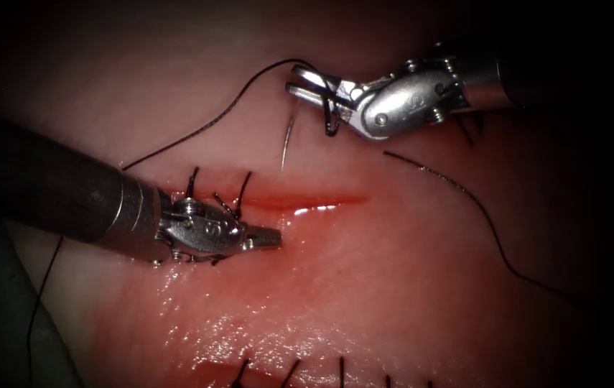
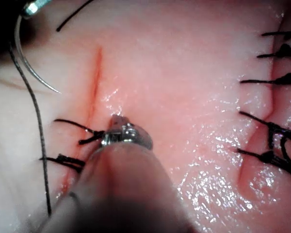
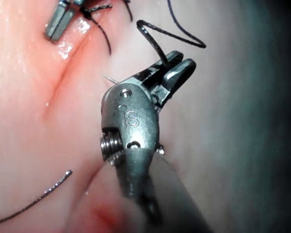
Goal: Wound Closure
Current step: Use the right gripper to throw the needle through the top of the wound
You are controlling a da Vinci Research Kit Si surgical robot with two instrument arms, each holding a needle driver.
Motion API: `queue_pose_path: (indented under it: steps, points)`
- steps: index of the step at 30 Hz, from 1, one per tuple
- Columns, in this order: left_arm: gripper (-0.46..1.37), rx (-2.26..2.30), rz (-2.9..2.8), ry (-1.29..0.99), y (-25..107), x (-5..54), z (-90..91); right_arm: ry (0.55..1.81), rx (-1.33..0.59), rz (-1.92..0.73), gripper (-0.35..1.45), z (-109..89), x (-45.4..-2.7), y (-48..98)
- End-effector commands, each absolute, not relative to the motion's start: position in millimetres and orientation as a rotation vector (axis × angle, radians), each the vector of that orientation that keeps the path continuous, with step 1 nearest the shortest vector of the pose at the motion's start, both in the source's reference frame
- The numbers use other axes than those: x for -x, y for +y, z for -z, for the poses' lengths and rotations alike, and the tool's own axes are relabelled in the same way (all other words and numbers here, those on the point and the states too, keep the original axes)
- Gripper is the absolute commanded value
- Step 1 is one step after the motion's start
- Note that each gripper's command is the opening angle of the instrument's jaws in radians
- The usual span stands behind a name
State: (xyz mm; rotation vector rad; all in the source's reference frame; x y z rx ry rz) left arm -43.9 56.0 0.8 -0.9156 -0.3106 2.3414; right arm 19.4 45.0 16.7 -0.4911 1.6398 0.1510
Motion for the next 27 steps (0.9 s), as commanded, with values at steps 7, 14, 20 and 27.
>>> queue_pose_path:
  steps: [7, 14, 20, 27]
  points:
    - [-0.35, 0.920, -2.342, -0.320, 56.0, 43.9, -0.8, 1.629, 0.511, -0.149, -0.35, -16.7, -18.9, 45.0]
    - [-0.35, 0.920, -2.342, -0.320, 56.0, 43.9, -0.8, 1.619, 0.518, -0.138, -0.35, -16.8, -18.8, 44.8]
    - [-0.35, 0.921, -2.343, -0.321, 55.9, 43.9, -0.7, 1.615, 0.522, -0.126, -0.35, -17.2, -18.8, 44.4]
    - [-0.35, 0.919, -2.338, -0.324, 55.9, 43.9, -0.7, 1.610, 0.537, -0.111, -0.35, -17.3, -18.8, 44.2]
